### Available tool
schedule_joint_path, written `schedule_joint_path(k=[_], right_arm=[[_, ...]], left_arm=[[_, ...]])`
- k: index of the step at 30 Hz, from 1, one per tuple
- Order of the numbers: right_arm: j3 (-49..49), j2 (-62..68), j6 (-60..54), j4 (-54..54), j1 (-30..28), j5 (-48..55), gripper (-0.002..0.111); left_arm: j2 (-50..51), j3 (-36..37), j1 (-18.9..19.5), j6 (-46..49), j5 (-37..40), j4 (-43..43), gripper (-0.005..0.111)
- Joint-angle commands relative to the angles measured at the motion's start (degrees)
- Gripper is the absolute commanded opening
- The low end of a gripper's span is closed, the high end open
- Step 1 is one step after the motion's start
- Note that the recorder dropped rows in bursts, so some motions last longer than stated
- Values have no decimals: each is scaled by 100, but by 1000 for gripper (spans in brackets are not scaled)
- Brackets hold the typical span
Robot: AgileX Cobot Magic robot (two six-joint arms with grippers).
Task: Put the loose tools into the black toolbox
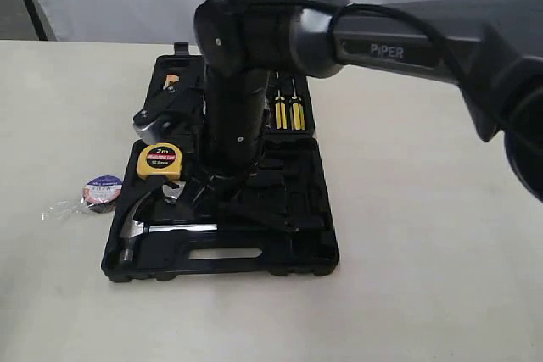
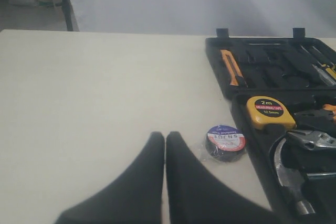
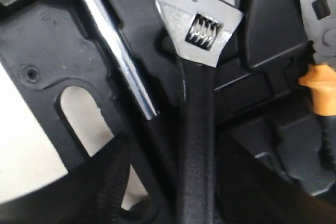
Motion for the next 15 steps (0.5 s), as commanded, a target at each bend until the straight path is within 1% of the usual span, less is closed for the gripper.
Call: schedule_joint_path(k=[1, 4, 8, 9, 10, 11, 15], right_arm=[[-3, 85, 296, -775, 238, -78, 49], [-3, 237, 493, -1167, 354, -148, 49], [-3, 411, 515, -1289, 378, -360, 49], [-3, 416, 515, -1289, 378, -399, 47], [-3, 461, 515, -1289, 378, -399, 43], [-3, 471, 515, -1306, 378, -399, 36], [-3, 484, 488, -1447, 378, -427, 0]], left_arm=[[-46, 53, 19, -59, -97, -78, 1], [-46, 53, 19, -59, -97, -78, 1], [-46, 53, 19, -59, -97, -78, 1], [-46, 53, 19, -59, -97, -78, 1], [-46, 53, 19, -59, -97, -78, 1], [-46, 53, 19, -59, -97, -78, 1], [-46, 53, 19, -59, -97, -78, 1]])
